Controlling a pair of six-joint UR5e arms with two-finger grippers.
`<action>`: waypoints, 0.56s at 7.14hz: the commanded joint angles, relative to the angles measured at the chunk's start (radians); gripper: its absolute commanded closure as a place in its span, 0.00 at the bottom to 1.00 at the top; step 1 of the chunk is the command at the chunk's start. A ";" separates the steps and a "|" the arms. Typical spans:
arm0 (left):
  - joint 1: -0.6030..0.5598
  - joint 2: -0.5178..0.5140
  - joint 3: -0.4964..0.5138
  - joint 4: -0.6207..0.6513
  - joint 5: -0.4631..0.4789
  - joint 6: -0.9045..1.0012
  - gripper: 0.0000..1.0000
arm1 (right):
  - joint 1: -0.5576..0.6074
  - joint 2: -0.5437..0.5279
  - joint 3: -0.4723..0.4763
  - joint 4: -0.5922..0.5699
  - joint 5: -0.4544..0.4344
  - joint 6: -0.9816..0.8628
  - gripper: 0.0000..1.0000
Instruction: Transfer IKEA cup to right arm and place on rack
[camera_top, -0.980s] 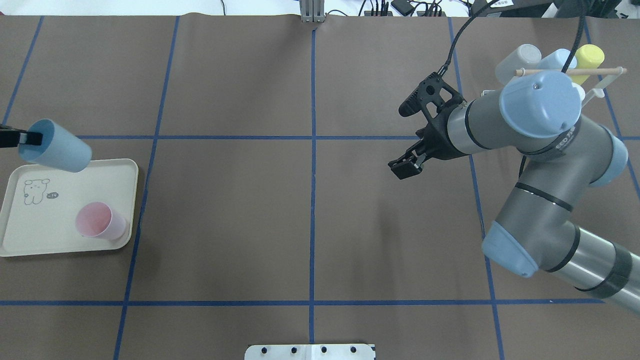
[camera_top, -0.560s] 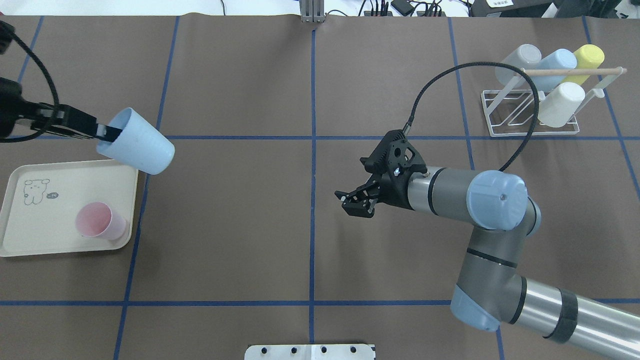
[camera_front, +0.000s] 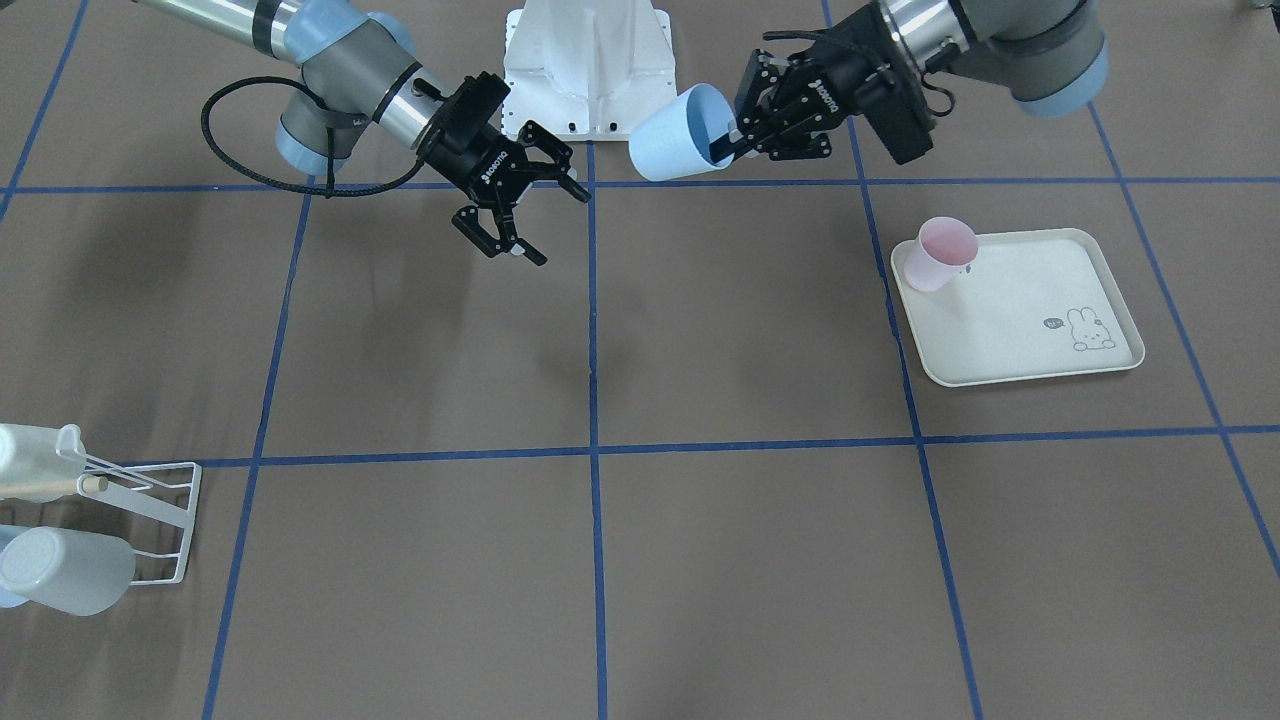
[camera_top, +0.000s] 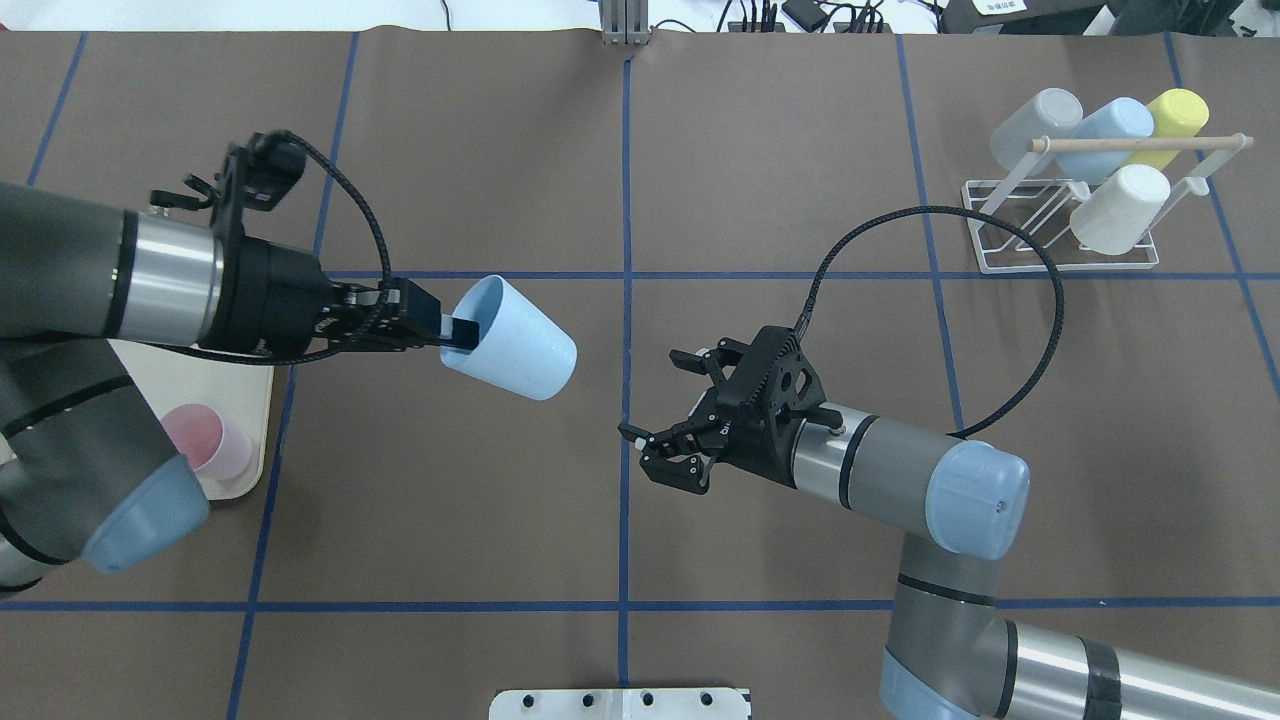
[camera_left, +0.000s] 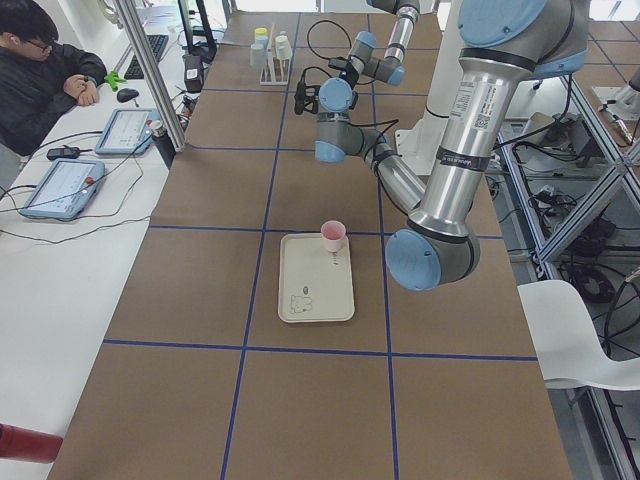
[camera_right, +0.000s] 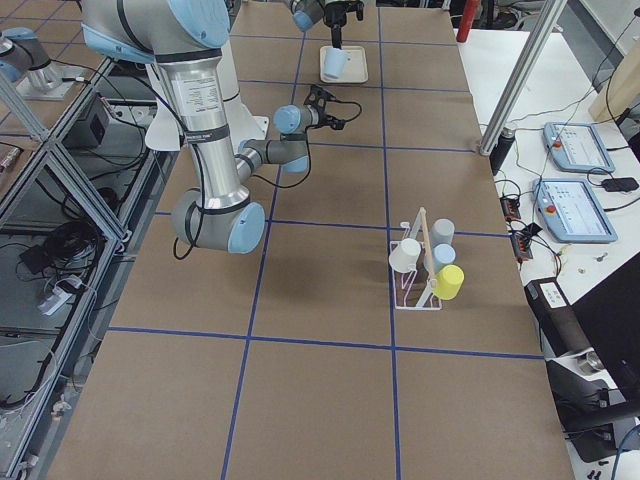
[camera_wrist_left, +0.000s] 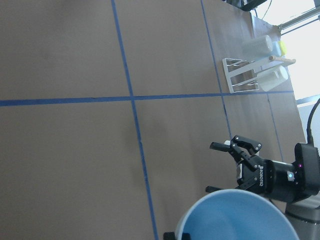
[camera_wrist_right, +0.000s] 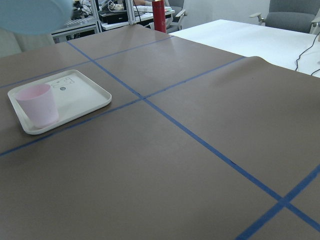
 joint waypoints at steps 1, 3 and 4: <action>0.057 -0.040 0.041 -0.001 0.068 -0.019 1.00 | -0.028 0.002 -0.006 0.045 -0.067 -0.007 0.02; 0.073 -0.042 0.055 -0.001 0.076 -0.018 1.00 | -0.039 0.014 -0.006 0.045 -0.085 -0.009 0.02; 0.087 -0.048 0.064 -0.001 0.088 -0.019 1.00 | -0.041 0.014 -0.003 0.045 -0.085 -0.009 0.02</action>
